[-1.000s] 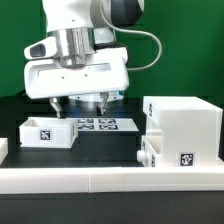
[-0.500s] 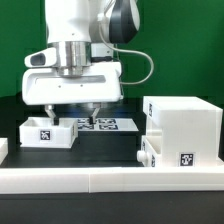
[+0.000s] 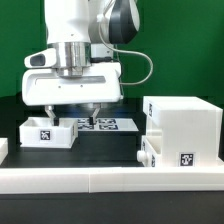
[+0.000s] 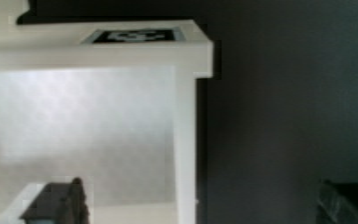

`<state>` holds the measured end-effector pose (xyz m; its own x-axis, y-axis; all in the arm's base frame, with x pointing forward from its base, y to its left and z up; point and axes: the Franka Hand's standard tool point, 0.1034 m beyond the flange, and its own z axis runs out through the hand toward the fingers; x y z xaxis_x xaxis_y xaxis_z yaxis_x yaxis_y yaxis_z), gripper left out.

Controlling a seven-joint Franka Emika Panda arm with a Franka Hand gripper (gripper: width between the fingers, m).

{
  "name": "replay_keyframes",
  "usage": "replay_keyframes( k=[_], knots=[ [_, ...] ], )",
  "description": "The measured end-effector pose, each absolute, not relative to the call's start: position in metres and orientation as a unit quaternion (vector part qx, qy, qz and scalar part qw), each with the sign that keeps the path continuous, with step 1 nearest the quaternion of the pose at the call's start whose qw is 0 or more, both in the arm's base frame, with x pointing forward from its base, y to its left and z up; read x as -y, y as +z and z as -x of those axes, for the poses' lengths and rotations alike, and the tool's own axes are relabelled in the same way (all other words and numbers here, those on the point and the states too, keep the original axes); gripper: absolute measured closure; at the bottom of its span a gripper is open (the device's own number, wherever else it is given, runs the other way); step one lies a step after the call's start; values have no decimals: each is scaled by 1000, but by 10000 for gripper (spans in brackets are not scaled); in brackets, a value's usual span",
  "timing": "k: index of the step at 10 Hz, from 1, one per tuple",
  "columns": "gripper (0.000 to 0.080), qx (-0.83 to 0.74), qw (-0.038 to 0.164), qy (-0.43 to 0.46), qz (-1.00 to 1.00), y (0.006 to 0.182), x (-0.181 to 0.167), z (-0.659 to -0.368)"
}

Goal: Assemble drawer

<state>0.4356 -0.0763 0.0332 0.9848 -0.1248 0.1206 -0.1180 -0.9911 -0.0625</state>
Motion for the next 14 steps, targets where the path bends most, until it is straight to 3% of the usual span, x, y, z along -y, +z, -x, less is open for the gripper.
replay_keyframes(
  k=[5,9,12,13,14],
  knots=[
    [150,-45,20,-67,997,7,77,-418],
    [163,-42,19,-69,997,4,77,-417],
    [666,-41,19,-69,997,4,76,-417],
    [666,-40,19,-69,997,4,76,-418],
    [758,-40,19,-70,997,5,75,-418]
  ],
)
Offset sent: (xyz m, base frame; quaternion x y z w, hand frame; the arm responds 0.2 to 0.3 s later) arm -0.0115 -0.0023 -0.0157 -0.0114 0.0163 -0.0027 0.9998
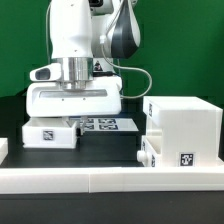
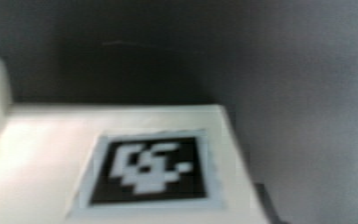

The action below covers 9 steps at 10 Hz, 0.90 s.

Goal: Assemble drawer

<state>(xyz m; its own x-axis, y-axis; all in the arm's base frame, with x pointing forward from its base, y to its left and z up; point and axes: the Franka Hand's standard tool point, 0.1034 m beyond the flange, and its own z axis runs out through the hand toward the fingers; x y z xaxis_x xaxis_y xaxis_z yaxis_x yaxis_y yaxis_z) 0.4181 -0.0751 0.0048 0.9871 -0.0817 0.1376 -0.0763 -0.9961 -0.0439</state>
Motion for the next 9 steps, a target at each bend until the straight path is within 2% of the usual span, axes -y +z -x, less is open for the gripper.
replay_keyframes(
  k=[4,9],
  knots=[
    [758,-36,20,-71,997,6,71,-421],
    [758,30,34,-57,997,25,37,-454]
  ],
)
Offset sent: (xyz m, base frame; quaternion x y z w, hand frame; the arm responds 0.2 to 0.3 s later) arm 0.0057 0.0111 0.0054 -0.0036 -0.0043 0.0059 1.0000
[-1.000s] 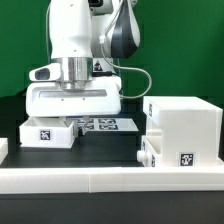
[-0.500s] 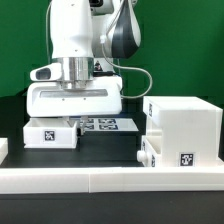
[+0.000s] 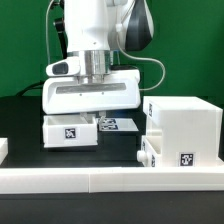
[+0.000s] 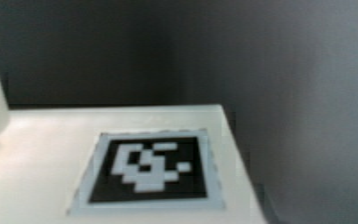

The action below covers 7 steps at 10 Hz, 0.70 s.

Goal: Assemble drawer

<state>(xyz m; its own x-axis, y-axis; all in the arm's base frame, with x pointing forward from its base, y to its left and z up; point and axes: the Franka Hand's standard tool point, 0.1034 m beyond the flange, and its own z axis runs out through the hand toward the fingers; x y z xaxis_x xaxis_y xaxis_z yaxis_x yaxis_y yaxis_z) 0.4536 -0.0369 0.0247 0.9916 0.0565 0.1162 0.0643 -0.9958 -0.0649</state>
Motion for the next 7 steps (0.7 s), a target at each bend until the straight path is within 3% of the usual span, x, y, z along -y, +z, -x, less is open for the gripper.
replay_keyframes(
  k=[2,5,7],
  knots=[
    [758,70,45,-34,996,28,42,-459],
    [758,90,45,-34,994,27,42,-459],
    [758,192,39,-38,980,27,43,-461]
  ],
)
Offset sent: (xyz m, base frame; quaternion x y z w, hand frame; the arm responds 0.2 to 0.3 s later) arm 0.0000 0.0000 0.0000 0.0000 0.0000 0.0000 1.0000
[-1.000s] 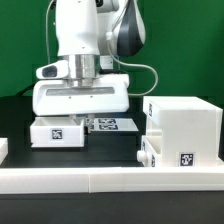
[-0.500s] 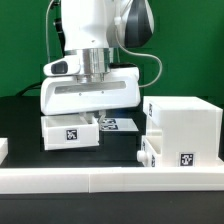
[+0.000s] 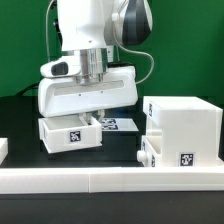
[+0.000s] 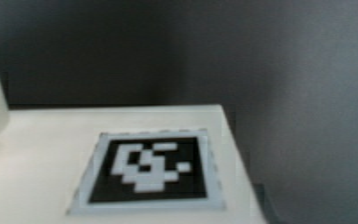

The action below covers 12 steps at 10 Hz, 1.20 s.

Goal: Assemble drawer

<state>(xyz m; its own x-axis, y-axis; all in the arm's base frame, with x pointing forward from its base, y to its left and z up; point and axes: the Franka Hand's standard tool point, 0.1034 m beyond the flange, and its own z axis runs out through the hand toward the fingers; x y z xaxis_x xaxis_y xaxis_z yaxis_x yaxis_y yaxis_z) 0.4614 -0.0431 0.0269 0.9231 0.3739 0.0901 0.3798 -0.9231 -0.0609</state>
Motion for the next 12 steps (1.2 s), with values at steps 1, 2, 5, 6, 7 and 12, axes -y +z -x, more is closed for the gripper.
replay_keyframes(
  k=[1,2,5,6,7,12],
  knots=[
    [758,254,31,-44,966,31,43,-470],
    [758,319,20,-50,946,36,40,-476],
    [758,392,17,-49,919,33,41,-473],
    [758,426,15,-50,903,33,42,-473],
    [758,478,9,-50,877,33,43,-474],
    [758,584,-1,-48,810,35,46,-479]
  ],
)
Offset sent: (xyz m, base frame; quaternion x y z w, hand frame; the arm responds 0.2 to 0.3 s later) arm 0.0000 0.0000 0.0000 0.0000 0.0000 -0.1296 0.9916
